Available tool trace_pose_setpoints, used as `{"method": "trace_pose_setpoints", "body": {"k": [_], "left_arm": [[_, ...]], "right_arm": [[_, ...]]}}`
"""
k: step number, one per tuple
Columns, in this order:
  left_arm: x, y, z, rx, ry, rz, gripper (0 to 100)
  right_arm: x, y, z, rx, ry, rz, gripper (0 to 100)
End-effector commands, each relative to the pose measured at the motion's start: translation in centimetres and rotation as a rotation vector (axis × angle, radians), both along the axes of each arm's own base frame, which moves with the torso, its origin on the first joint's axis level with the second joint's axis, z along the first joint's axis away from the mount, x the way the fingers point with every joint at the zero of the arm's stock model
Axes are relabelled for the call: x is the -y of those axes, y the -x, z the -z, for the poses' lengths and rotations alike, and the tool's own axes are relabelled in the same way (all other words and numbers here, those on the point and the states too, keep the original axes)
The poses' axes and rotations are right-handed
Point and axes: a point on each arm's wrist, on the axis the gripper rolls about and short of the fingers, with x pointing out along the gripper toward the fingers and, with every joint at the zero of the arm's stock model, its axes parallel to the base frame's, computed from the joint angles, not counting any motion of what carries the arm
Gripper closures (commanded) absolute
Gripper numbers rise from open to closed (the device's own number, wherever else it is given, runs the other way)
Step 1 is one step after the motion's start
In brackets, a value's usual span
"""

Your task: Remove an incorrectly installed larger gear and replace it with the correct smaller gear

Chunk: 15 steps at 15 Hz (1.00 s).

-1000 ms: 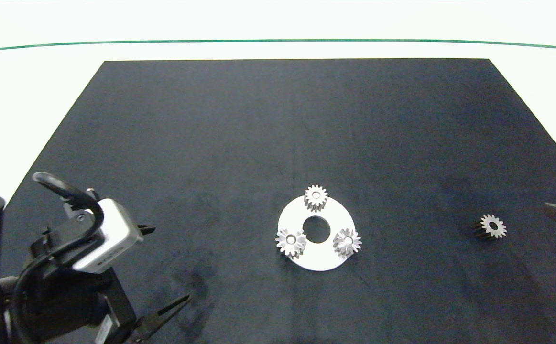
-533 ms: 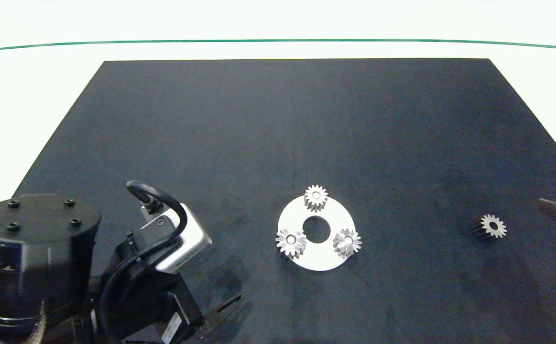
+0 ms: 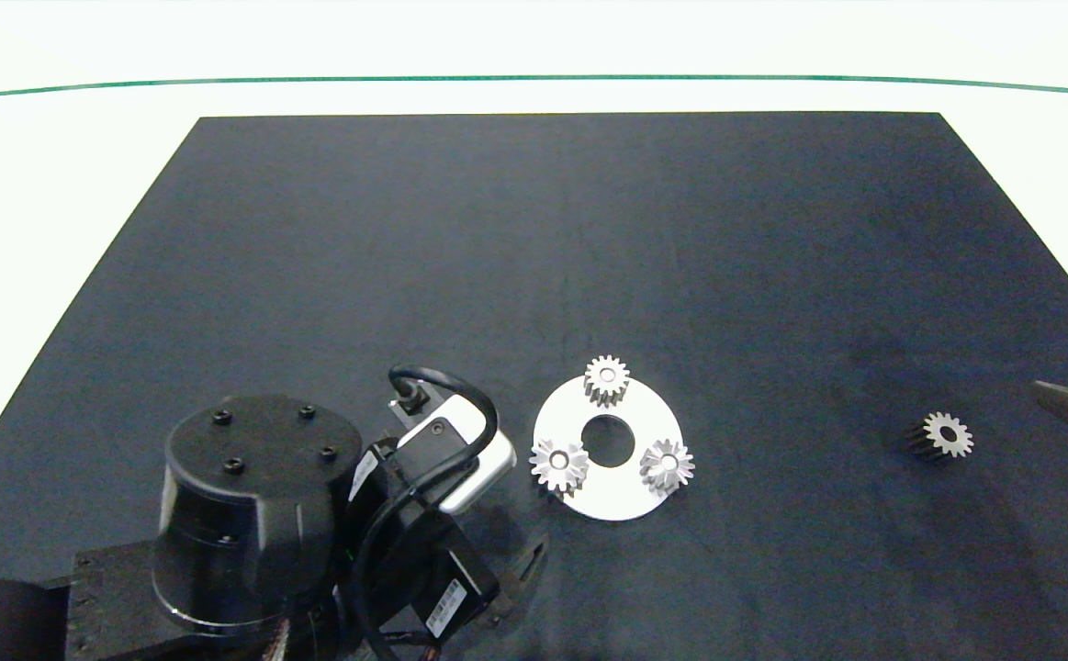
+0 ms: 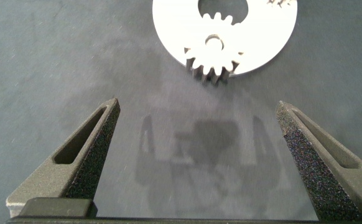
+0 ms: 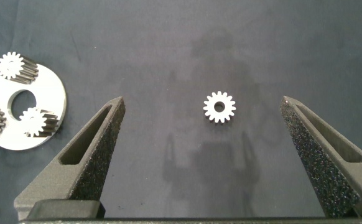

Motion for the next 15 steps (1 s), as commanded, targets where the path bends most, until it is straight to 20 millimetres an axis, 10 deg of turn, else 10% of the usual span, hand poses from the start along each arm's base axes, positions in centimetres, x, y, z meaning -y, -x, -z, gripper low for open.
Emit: {"method": "trace_pose_setpoints", "body": {"k": [1,15], "left_arm": [[1.2,-0.6,0.7,-0.008,-0.026,-0.004,0],[4.1,-2.4,1.0,-0.047,-0.080,0.000,0]], "right_arm": [[0.1,0.1,-0.1,0.005,-0.003,0.001,0],[0.2,0.0,0.0,0.002,-0.006,0.000,0]]}}
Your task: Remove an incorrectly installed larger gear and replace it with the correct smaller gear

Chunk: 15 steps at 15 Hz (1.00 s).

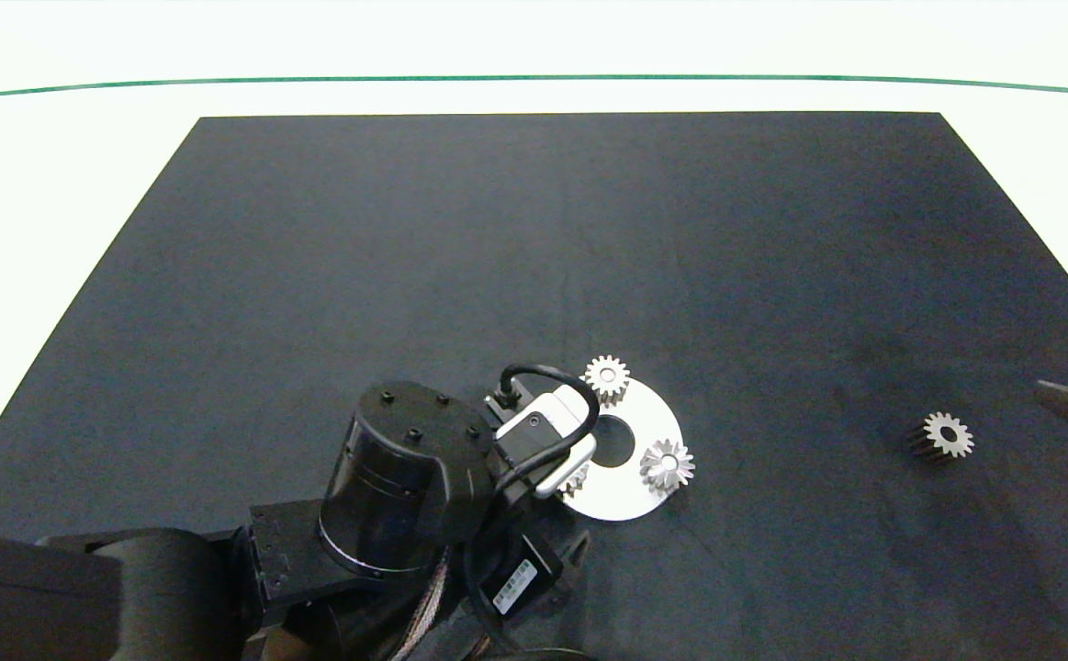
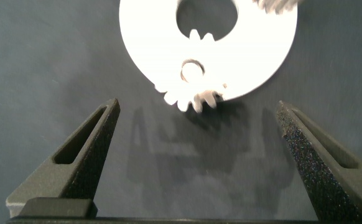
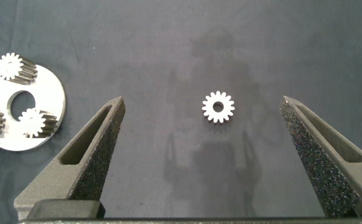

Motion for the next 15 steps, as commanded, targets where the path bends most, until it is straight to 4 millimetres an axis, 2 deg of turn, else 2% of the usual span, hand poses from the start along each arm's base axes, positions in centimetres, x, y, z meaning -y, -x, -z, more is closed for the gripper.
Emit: {"method": "trace_pose_setpoints", "body": {"k": [1,5,15], "left_arm": [[0.7,-0.5,-0.2,-0.009,-0.014,-0.003,0],[1.6,-1.3,-0.8,0.001,0.000,-0.004,0],[2.8,-2.3,-0.4,-0.012,-0.015,-0.008,0]], "right_arm": [[0.0,0.0,0.0,0.000,0.000,0.000,0],[0.0,0.1,0.0,0.001,-0.002,0.002,0],[0.0,0.1,0.1,-0.002,-0.005,0.000,0]]}}
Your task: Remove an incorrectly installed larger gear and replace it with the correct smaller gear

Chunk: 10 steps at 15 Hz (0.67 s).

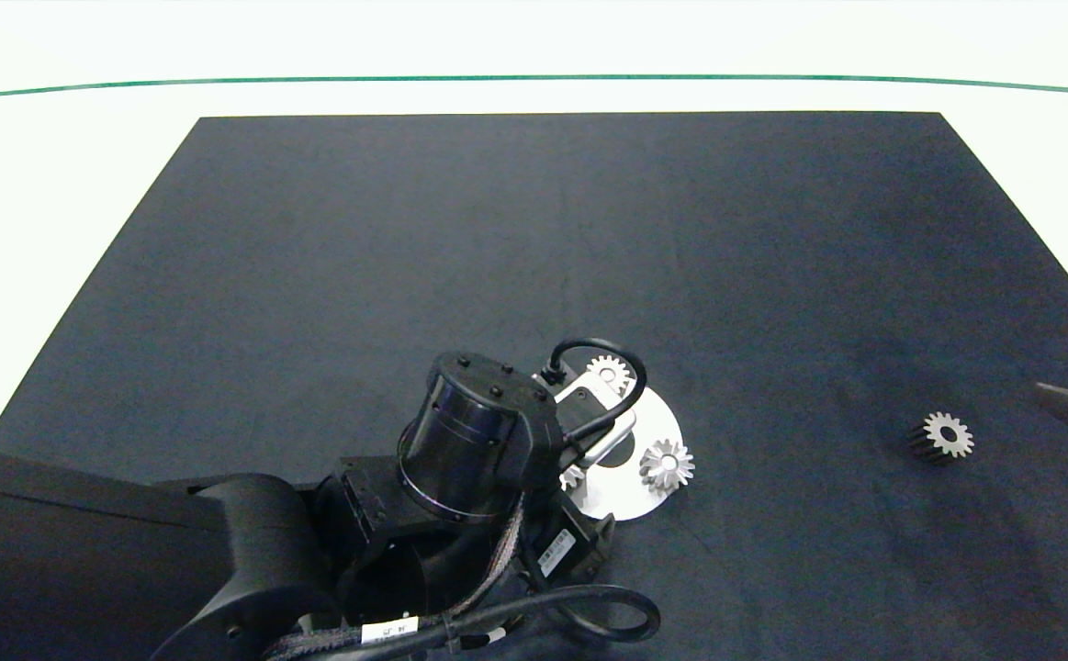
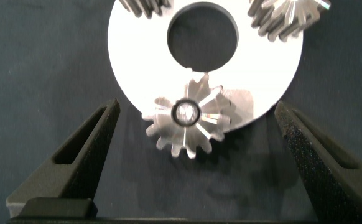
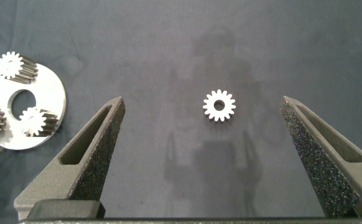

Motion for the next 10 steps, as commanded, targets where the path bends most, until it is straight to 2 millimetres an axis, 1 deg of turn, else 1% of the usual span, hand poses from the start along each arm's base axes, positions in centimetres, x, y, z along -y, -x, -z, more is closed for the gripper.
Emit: {"method": "trace_pose_setpoints", "body": {"k": [1,6,10], "left_arm": [[0.44,-0.40,0.11,0.003,-0.001,-0.003,0],[0.46,-0.55,0.49,-0.005,-0.011,-0.006,0],[0.42,-0.58,0.47,-0.019,-0.030,-0.007,8]], "right_arm": [[0.01,0.04,-0.04,0.003,-0.001,0.002,0],[-0.01,0.00,-0.02,0.001,-0.001,0.000,0],[-0.01,0.00,-0.02,0.001,-0.001,0.000,0]]}}
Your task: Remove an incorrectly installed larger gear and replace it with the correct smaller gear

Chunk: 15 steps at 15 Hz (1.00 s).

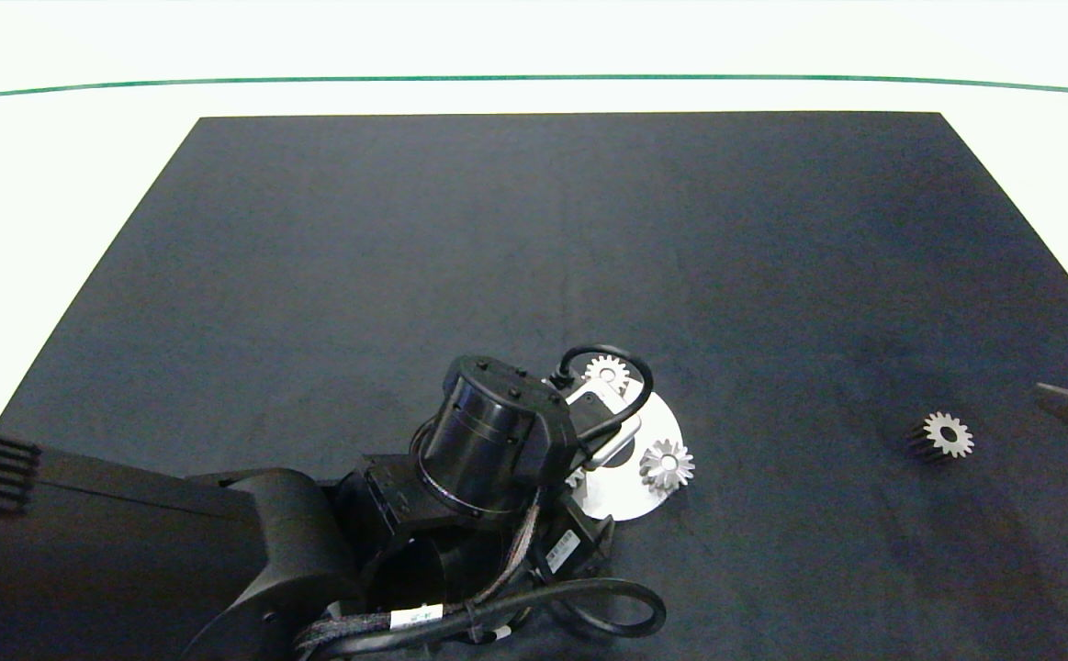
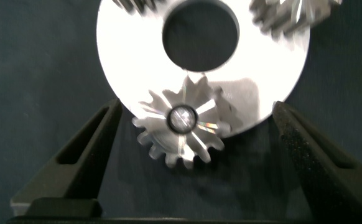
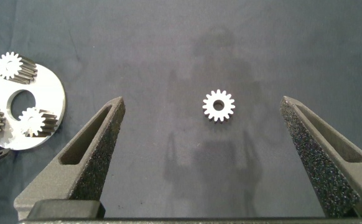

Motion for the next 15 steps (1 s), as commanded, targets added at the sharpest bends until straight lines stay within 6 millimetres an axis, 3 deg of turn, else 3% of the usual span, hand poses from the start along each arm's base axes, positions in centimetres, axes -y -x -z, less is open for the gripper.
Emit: {"method": "trace_pose_setpoints", "body": {"k": [1,15], "left_arm": [[0.07,-0.19,-0.41,0.006,0.004,-0.004,10],[0.44,-0.61,-0.79,-0.001,-0.002,-0.009,38]], "right_arm": [[-0.02,0.00,-0.04,0.003,0.001,-0.001,0],[-0.02,0.00,-0.18,0.009,0.000,-0.003,0]]}}
